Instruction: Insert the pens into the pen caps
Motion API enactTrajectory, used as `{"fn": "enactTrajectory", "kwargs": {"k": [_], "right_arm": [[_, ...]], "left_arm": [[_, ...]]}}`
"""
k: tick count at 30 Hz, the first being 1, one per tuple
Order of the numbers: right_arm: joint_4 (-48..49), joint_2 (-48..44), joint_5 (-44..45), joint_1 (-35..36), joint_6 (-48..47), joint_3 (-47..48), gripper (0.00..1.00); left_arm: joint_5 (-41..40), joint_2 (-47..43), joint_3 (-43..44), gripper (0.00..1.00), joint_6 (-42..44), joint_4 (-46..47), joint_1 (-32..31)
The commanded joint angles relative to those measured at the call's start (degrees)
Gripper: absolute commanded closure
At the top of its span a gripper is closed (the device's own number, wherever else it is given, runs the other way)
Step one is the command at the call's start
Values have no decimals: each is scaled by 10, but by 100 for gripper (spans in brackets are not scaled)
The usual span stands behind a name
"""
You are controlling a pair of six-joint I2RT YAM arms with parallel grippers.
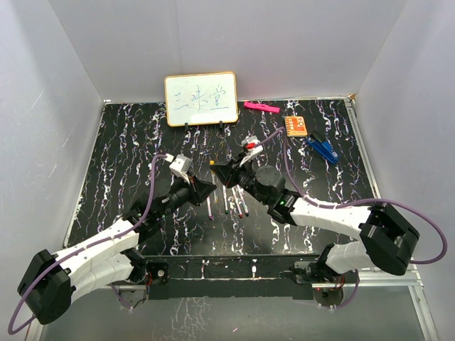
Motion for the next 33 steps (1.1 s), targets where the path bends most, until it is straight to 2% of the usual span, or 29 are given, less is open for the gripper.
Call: {"fn": "enactTrajectory", "kwargs": {"k": [1,8,15,19,28,33], "right_arm": [[-164,39,-14,39,-17,-4,100],[-202,62,35,68,-29,19,100],[-201,49,56,71,-21,27,100],[-211,50,66,71,-32,63,100],[-211,68,95,71,-98,170,71],[-211,46,132,71,-121,191,55]], "left_arm": [[-56,-40,65,100,29,123,5],[-78,-41,73,100,49,106,5],[-93,-39,73,100,44,59,5],[-89,-33,76,100,32,14,5],[-93,-46,44,100,7,-53,5],[-113,-68,26,100,8,-81,5]]}}
